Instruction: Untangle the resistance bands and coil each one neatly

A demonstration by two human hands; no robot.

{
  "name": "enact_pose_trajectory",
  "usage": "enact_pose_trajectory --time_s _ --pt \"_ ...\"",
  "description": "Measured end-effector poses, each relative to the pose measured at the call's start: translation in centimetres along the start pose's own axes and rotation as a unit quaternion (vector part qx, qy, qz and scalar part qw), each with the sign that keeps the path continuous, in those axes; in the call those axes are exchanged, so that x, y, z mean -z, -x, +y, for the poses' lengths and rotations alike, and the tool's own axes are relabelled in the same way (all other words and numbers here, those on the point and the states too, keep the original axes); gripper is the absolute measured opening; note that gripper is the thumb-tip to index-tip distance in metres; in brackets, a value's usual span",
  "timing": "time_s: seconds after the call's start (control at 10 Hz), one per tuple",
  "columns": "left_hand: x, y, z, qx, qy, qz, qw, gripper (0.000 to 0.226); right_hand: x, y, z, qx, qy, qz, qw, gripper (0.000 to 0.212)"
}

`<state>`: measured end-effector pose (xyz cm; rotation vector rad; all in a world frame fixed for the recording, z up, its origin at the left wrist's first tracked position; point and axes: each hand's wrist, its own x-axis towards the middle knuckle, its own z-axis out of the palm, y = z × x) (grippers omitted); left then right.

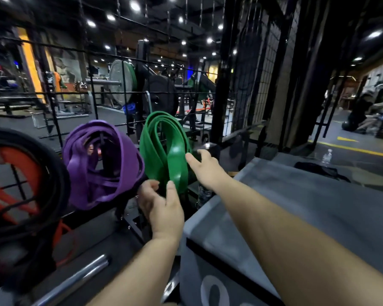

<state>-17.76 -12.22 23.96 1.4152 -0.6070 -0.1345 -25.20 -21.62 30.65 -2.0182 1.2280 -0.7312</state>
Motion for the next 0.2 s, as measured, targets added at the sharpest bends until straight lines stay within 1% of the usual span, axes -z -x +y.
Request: enact_pose_trajectory --time_s 0.1,0.2 --pt "0.0 1.9 1.6 -0.07 0.004 -0.056 0.996 0.018 1.4 1.2 1.6 -0.046 0.078 -0.004 0.996 0.053" --pt "-0.6 3.4 3.1 -0.118 -0.012 -0.03 0.992 0.027 2.9 2.5 3.4 -0.108 0.075 -0.028 0.991 0.04"
